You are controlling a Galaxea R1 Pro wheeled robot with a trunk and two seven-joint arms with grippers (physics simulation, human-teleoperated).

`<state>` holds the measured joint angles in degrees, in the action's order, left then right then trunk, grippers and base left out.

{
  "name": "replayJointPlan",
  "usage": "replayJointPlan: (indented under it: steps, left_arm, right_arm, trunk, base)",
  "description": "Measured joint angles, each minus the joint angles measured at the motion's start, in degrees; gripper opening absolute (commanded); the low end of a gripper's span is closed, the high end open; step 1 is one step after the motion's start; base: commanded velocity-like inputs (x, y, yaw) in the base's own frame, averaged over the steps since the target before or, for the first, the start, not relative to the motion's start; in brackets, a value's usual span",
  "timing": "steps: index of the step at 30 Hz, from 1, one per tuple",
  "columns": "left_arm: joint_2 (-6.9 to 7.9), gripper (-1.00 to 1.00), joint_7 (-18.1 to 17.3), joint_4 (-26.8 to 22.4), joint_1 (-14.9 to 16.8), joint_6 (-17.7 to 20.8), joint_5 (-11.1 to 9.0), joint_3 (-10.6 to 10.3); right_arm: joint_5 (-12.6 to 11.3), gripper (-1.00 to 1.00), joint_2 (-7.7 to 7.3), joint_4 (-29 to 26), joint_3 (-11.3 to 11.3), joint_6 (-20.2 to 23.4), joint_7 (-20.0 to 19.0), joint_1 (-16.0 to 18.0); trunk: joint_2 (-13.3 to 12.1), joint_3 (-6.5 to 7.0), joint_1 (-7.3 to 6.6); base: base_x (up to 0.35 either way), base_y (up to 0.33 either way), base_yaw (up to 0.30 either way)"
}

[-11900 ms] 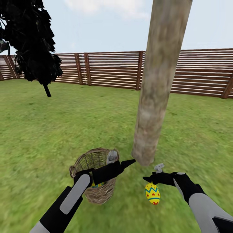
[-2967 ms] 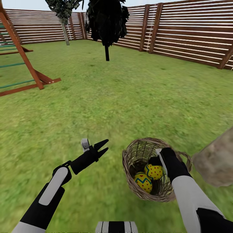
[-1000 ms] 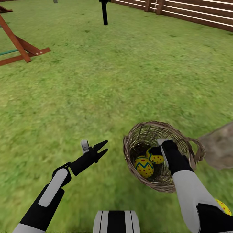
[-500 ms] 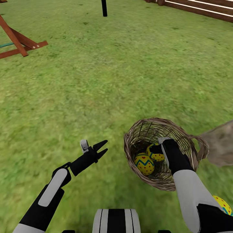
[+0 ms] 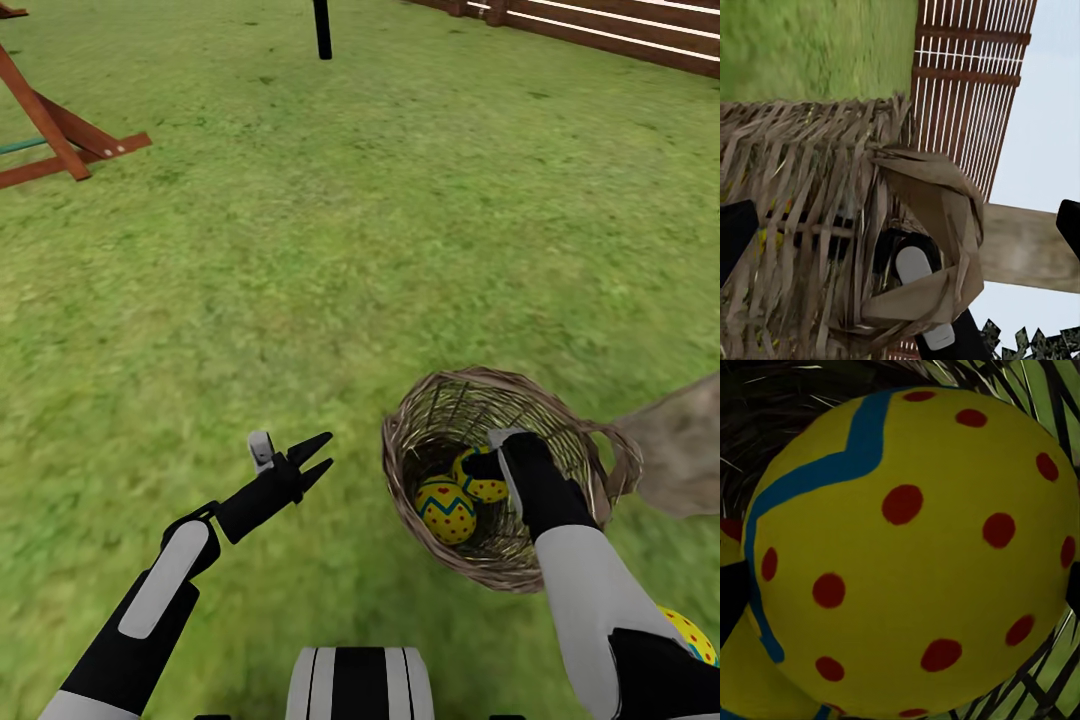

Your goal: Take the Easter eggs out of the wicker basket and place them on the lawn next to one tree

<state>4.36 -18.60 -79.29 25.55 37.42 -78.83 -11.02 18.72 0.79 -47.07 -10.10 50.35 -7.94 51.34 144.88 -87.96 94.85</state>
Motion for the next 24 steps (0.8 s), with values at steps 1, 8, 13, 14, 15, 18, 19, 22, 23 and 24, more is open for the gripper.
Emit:
replayJointPlan:
  steps: [1, 8, 13, 14, 15, 18, 19, 22, 23, 24]
  left_arm:
    - [0.04, 1.00, 0.00, 0.00, 0.00, -0.02, 0.00, 0.00]
    - [0.00, 1.00, 0.00, 0.00, 0.00, 0.02, -0.02, 0.00]
    - [0.00, 1.00, 0.00, 0.00, 0.00, 0.03, -0.02, -0.05]
    - [0.00, 1.00, 0.00, 0.00, 0.00, 0.03, -0.02, -0.06]
    - [0.00, 1.00, 0.00, 0.00, 0.00, 0.03, -0.02, -0.08]
    - [-0.09, 1.00, 0.03, 0.00, 0.00, 0.03, -0.02, -0.09]
    - [-0.09, 1.00, 0.04, 0.00, 0.00, 0.07, -0.02, -0.09]
    - [-0.08, 1.00, 0.06, 0.00, 0.00, 0.11, -0.02, -0.09]
    - [-0.08, 1.00, 0.08, 0.00, 0.00, 0.11, -0.02, -0.09]
    - [-0.12, 1.00, 0.09, 0.00, 0.00, 0.11, -0.02, -0.09]
  right_arm:
    - [0.09, -1.00, 0.01, -0.01, 0.00, -0.02, 0.03, 0.00]
    - [-0.09, -1.00, -0.06, 0.28, -0.01, -0.08, 0.02, -0.03]
    - [-0.15, -1.00, -0.07, 0.29, -0.05, -0.08, 0.04, -0.03]
    - [-0.15, -1.00, -0.07, 0.29, -0.08, -0.08, 0.04, -0.03]
    - [-0.14, -1.00, -0.07, 0.29, -0.08, -0.08, 0.04, -0.03]
    - [-0.15, -1.00, -0.07, 0.32, -0.10, -0.08, 0.04, -0.03]
    - [-0.32, -1.00, -0.06, 0.34, -0.08, -0.07, 0.03, -0.04]
    - [-0.40, -1.00, -0.06, 0.38, -0.07, -0.06, 0.03, -0.04]
    - [-0.46, -1.00, -0.06, 0.39, -0.03, -0.06, 0.03, -0.04]
    - [-0.42, -1.00, -0.06, 0.39, -0.06, -0.06, 0.03, -0.04]
  trunk:
    - [0.00, 0.00, 0.00]
    - [-0.08, 1.32, -0.14]
    - [-0.15, 2.42, -0.27]
    - [-0.16, 2.65, -0.30]
    - [-0.18, 2.87, -0.32]
    - [-0.22, 3.53, -0.40]
    - [-0.23, 3.75, -0.43]
    - [-0.27, 4.42, -0.50]
    - [-0.29, 4.64, -0.53]
    - [-0.30, 4.86, -0.55]
  base:
    - [0.000, 0.000, 0.000]
    - [0.000, 0.000, 0.000]
    - [0.000, 0.000, 0.000]
    - [0.000, 0.000, 0.000]
    - [0.000, 0.000, 0.000]
    - [0.000, 0.000, 0.000]
    - [0.000, 0.000, 0.000]
    - [0.000, 0.000, 0.000]
    - [0.000, 0.000, 0.000]
    - [0.000, 0.000, 0.000]
